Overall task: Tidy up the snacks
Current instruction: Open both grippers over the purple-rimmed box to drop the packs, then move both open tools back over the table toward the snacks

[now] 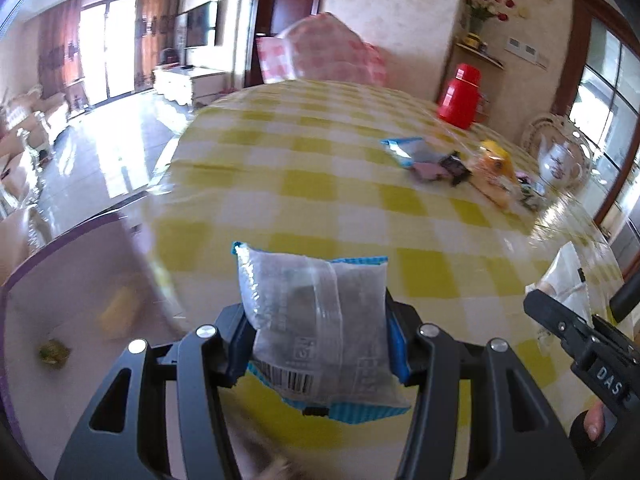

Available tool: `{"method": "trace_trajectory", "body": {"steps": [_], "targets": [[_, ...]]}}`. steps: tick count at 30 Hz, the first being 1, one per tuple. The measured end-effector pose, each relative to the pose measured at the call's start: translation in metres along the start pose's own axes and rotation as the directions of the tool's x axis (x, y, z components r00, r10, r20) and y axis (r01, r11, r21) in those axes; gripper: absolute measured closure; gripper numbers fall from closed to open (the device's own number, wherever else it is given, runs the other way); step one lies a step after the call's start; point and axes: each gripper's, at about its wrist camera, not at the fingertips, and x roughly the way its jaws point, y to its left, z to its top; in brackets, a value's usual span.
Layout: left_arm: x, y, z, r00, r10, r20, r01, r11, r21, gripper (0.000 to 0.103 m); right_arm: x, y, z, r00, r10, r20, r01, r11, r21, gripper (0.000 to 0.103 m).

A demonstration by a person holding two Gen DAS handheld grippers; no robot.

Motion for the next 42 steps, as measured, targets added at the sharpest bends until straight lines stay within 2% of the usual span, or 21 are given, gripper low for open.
{"method": "trace_trajectory", "body": {"steps": [8, 18, 24, 25, 26, 27, 28, 29, 31, 33, 36, 39, 40, 42], "targets": [[-0.026, 0.092, 0.009, 0.994, 0.108, 0.031, -0.103, 0.985, -0.137, 0.049, 0.009, 0.096, -0.008, 0.996, 0.083, -0.041, -0.090, 0.976, -0.197, 0.065], [-0.043, 0.174, 0.016, 0.969, 0.248, 0.005, -0.238, 0.932, -0.274, 0.049, 0.020, 0.208, -0.036, 0.974, 0.181, -0.133, -0.221, 0.884, -0.412, 0.065], [-0.055, 0.204, 0.017, 0.942, 0.335, 0.007, -0.314, 0.890, -0.329, 0.048, 0.027, 0.248, -0.061, 0.947, 0.242, -0.213, -0.317, 0.822, -0.474, 0.064], [-0.059, 0.207, 0.017, 0.937, 0.348, 0.013, -0.323, 0.884, -0.337, 0.045, 0.028, 0.251, -0.064, 0.934, 0.275, -0.230, -0.354, 0.807, -0.472, 0.060], [-0.063, 0.209, 0.017, 0.934, 0.356, 0.021, -0.328, 0.881, -0.342, 0.039, 0.028, 0.253, -0.066, 0.907, 0.333, -0.256, -0.417, 0.789, -0.452, 0.058], [-0.067, 0.211, 0.018, 0.930, 0.365, 0.030, -0.333, 0.876, -0.348, 0.033, 0.029, 0.252, -0.066, 0.889, 0.369, -0.273, -0.456, 0.778, -0.433, 0.054], [-0.072, 0.211, 0.019, 0.922, 0.385, 0.043, -0.346, 0.867, -0.358, 0.020, 0.028, 0.251, -0.067, 0.866, 0.411, -0.286, -0.498, 0.768, -0.403, 0.038], [-0.078, 0.210, 0.019, 0.913, 0.403, 0.061, -0.356, 0.861, -0.363, 0.016, 0.026, 0.246, -0.065, 0.862, 0.424, -0.277, -0.504, 0.774, -0.384, 0.032], [-0.085, 0.208, 0.021, 0.902, 0.423, 0.086, -0.366, 0.854, -0.370, 0.007, 0.020, 0.231, -0.055, 0.867, 0.442, -0.228, -0.497, 0.795, -0.347, 0.030], [-0.091, 0.201, 0.022, 0.900, 0.419, 0.117, -0.353, 0.861, -0.367, 0.006, 0.019, 0.212, -0.043, 0.877, 0.439, -0.196, -0.480, 0.822, -0.308, 0.030], [-0.087, 0.187, 0.026, 0.915, 0.374, 0.149, -0.305, 0.886, -0.350, 0.003, 0.013, 0.161, -0.025, 0.902, 0.415, -0.122, -0.431, 0.885, -0.176, 0.024], [-0.081, 0.158, 0.027, 0.936, 0.303, 0.179, -0.242, 0.924, -0.296, 0.002, 0.010, 0.116, -0.013, 0.920, 0.380, -0.097, -0.389, 0.917, -0.093, 0.017], [-0.078, 0.141, 0.028, 0.946, 0.265, 0.187, -0.212, 0.942, -0.261, 0.002, 0.001, 0.090, -0.009, 0.942, 0.333, -0.045, -0.336, 0.939, -0.069, 0.016], [-0.073, 0.108, 0.031, 0.965, 0.182, 0.188, -0.145, 0.970, -0.196, 0.002, -0.008, 0.058, -0.003, 0.963, 0.271, 0.003, -0.270, 0.962, -0.039, 0.016]]}}
